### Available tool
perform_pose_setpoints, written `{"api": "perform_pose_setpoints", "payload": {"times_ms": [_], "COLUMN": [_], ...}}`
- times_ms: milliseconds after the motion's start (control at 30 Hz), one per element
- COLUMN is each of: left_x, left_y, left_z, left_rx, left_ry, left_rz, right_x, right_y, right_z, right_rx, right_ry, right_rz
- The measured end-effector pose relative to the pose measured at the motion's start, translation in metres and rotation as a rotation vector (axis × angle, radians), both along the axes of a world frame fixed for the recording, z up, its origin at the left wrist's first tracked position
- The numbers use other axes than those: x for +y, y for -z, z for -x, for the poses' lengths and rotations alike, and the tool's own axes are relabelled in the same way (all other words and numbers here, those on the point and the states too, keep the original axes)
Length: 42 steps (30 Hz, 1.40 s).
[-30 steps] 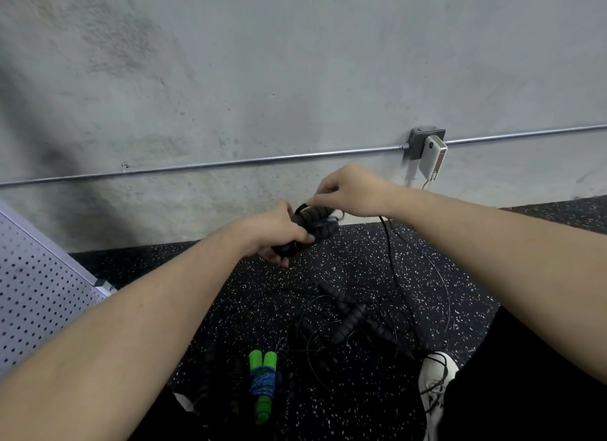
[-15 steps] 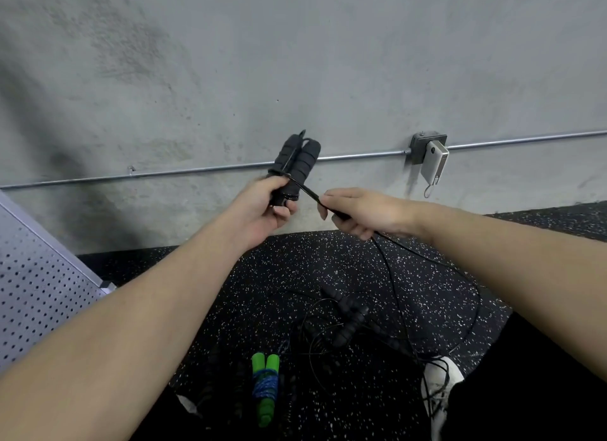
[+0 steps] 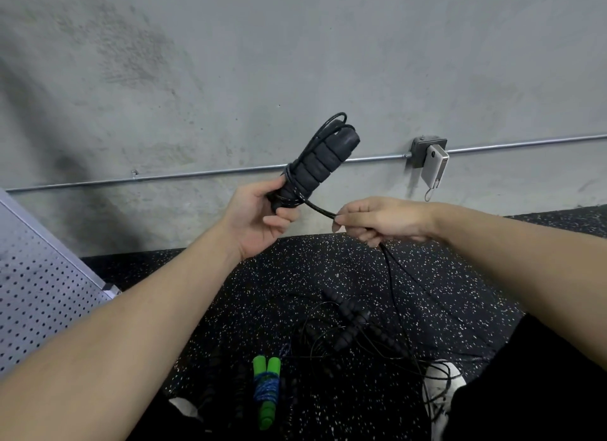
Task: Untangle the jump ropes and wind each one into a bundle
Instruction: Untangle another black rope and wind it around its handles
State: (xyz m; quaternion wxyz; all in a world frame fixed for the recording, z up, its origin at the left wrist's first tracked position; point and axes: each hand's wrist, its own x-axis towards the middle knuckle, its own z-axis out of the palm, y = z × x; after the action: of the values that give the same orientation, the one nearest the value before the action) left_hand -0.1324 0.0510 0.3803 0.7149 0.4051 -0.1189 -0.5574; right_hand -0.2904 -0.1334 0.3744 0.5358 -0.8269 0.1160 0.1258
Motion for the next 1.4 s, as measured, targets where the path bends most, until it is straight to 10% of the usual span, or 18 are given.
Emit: {"api": "perform_pose_setpoints", "payload": {"times_ms": [300,600,933,1400], "left_x": [0.011,-0.007,-0.013,0.001], "left_y": [-0.008,0.001,0.017,-0.009], "left_z": [0.004,0.025,0.008,-0.016], "left_rx": [-0.553,-1.033,-0.887,-0.076], "left_ry": [0.495,0.547,0.064,-0.279], "left_rz": [-0.310,-0.604,-0.612,-0.206], "right_x": [-0.011,0.009,0.038,0.034], "right_y": [-0.007,-0.009,-0.017,-0.014], "right_z": [-0.002,-0.028,-0.035,-0.010], "right_rx": [-0.174,-0.182,-0.162,-0.157], "right_ry": [0.097,0.184,0.286,0.086], "right_rz": [0.242,0.541,0.555,0.085]}}
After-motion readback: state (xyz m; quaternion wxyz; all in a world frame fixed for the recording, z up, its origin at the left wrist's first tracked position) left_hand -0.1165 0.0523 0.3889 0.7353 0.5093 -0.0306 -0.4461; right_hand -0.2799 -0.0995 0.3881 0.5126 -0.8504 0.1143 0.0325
